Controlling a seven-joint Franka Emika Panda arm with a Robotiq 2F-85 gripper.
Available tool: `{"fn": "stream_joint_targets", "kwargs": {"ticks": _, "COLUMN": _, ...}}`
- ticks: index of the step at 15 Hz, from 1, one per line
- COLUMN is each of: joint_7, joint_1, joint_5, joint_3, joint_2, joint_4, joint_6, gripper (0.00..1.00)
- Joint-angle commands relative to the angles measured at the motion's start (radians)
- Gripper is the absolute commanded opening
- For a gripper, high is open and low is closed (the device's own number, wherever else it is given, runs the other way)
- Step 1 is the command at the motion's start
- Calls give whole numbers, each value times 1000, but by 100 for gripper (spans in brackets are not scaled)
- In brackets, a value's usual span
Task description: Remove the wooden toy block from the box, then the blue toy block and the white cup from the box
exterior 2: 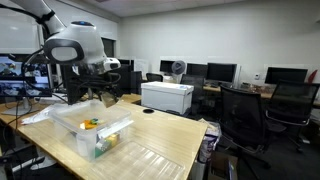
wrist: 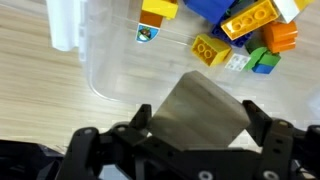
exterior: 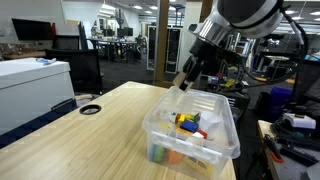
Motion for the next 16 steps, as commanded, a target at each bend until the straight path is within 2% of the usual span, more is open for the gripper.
{"fn": "stream_joint_targets", "kwargs": {"ticks": 1, "joint_7": 9, "joint_1": -53, "joint_5": 5, "joint_3": -52, "joint_2": -82, "joint_4": 15, "joint_6": -53, "gripper": 68}}
{"fn": "stream_joint_targets", "kwargs": {"ticks": 4, "joint_7": -2, "joint_1": -98, "joint_5": 54, "joint_3": -149, "joint_2": -93, "joint_4": 90, "joint_6": -81, "gripper": 68}}
{"fn": "stream_joint_targets", "kwargs": {"ticks": 5, "joint_7": -4, "joint_1": -116, "joint_5": 80, "joint_3": -213, "joint_2": -71, "joint_4": 149, "joint_6": -112, "gripper": 68}}
{"fn": "stream_joint_targets", "kwargs": {"ticks": 8, "joint_7": -1, "joint_1": -124, "joint_5": 137, "joint_3": -309, "joint_2": 28, "joint_4": 229, "joint_6": -145, "gripper": 68}}
{"fn": "stream_joint_targets", "kwargs": {"ticks": 9, "joint_7": 1, "joint_1": -126, "joint_5": 170, "joint_3": -361, "joint_2": 104, "joint_4": 267, "joint_6": -164, "gripper": 68}}
{"fn": "stream_joint_targets", "kwargs": {"ticks": 13, "joint_7": -8, "joint_1": -130, "joint_5": 279, "joint_3": -415, "joint_2": 284, "joint_4": 333, "joint_6": -236, "gripper": 68}}
{"fn": "stream_joint_targets", "kwargs": {"ticks": 16, "joint_7": -19, "joint_1": -144, "joint_5": 367, "joint_3": -394, "joint_2": 434, "joint_4": 377, "joint_6": -283, "gripper": 68}}
